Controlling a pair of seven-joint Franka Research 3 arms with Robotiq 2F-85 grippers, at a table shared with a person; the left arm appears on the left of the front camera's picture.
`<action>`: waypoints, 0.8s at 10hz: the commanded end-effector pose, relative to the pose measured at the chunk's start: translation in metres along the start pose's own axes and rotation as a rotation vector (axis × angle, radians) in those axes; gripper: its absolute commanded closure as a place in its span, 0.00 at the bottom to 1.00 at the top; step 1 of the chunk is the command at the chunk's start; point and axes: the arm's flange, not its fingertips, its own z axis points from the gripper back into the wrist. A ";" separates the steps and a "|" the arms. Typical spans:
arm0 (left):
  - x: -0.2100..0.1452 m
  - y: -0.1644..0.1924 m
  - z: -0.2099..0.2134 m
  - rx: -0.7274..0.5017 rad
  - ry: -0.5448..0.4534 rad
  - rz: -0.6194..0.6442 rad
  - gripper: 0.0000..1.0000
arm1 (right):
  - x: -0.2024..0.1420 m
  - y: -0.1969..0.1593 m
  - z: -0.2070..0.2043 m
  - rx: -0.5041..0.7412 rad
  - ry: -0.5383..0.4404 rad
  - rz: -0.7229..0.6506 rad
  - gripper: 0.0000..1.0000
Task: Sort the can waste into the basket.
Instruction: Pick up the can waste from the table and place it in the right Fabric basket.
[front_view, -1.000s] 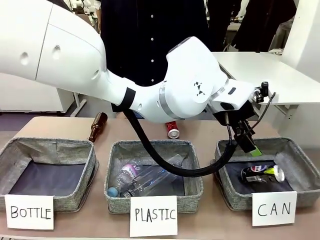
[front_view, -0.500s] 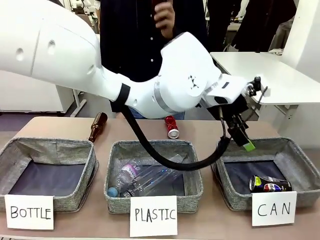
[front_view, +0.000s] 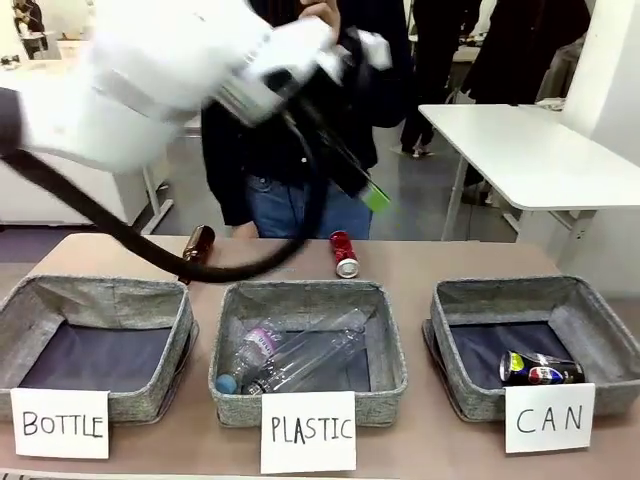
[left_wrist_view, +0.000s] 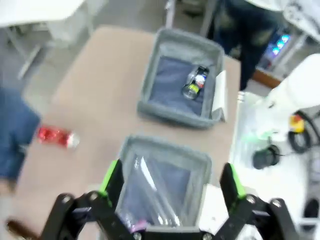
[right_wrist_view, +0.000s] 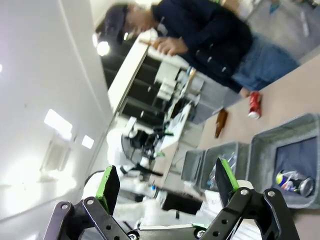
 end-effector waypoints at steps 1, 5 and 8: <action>-0.068 -0.003 0.065 0.067 -0.007 0.264 0.00 | -0.010 0.000 -0.060 0.037 0.183 0.032 0.00; -0.169 0.026 0.186 -0.074 -0.348 0.623 0.00 | -0.056 -0.008 -0.201 0.051 0.465 0.027 0.00; -0.264 0.050 0.229 -0.271 -0.607 0.779 0.00 | -0.096 -0.010 -0.273 0.099 0.556 0.043 0.00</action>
